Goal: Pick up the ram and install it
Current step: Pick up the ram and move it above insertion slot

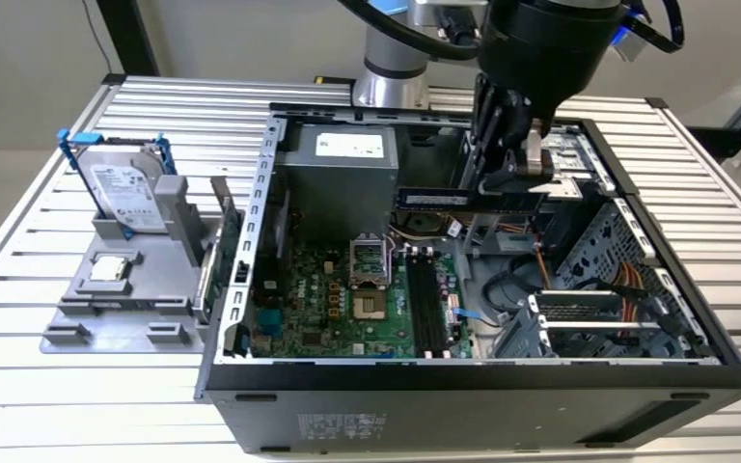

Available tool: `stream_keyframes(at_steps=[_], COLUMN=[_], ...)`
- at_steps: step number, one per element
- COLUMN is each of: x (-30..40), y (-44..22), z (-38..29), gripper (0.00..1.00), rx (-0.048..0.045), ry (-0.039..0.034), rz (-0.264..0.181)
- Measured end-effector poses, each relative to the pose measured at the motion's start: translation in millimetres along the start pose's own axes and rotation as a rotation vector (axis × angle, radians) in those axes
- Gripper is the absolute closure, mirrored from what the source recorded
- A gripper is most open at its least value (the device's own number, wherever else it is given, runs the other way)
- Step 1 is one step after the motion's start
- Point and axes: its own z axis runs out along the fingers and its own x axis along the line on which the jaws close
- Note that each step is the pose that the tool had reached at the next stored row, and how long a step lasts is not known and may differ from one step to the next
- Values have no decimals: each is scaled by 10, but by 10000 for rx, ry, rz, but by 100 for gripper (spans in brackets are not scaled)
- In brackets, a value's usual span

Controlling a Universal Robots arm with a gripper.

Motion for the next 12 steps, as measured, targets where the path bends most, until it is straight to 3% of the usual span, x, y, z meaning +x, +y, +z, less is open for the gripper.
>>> stream_keyframes(at_steps=[5,12], x=[-4,-27], y=[-58,-69], z=[-1,-1], gripper=[100,100], rx=[0,0], ry=[0,-2], rz=[4,70])
